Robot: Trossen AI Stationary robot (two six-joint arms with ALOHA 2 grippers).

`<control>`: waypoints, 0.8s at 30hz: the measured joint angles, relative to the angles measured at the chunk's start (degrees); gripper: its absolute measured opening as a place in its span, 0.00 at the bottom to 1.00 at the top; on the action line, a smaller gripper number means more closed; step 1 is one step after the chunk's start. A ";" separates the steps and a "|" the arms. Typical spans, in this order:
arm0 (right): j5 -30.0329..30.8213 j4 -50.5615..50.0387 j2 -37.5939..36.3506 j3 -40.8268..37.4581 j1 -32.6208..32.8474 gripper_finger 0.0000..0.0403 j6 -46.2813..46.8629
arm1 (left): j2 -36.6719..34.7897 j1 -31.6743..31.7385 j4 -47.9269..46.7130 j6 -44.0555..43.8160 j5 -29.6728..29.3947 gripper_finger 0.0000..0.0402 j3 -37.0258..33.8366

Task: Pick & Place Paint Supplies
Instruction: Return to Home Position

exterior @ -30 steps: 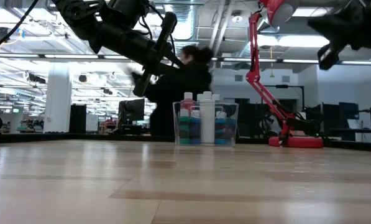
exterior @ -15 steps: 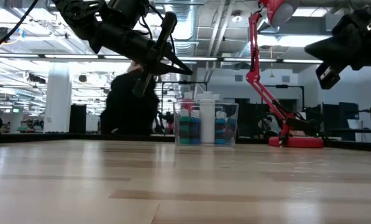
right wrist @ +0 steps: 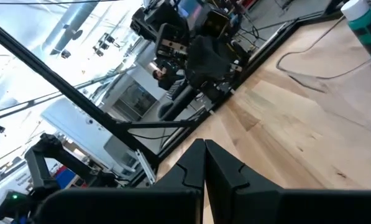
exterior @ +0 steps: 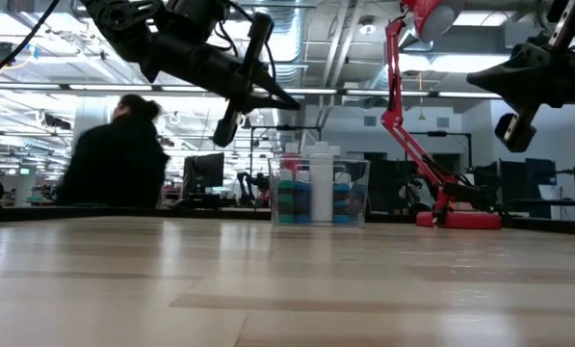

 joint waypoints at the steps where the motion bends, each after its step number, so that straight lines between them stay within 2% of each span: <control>1: 0.00 0.00 0.00 0.00 0.01 0.00 0.01 | -0.26 0.02 0.49 1.62 0.46 0.00 0.00; 6: 0.00 0.00 0.00 0.00 0.01 0.00 0.02 | -4.44 0.00 1.11 12.08 2.00 0.00 0.00; 13: 0.02 0.00 0.00 -0.04 0.01 0.00 0.04 | -15.05 0.00 -0.14 24.07 2.27 0.00 0.00; 24: 0.06 0.00 0.02 -0.07 0.01 0.00 0.04 | -29.83 -3.23 -15.15 37.49 3.29 0.00 0.00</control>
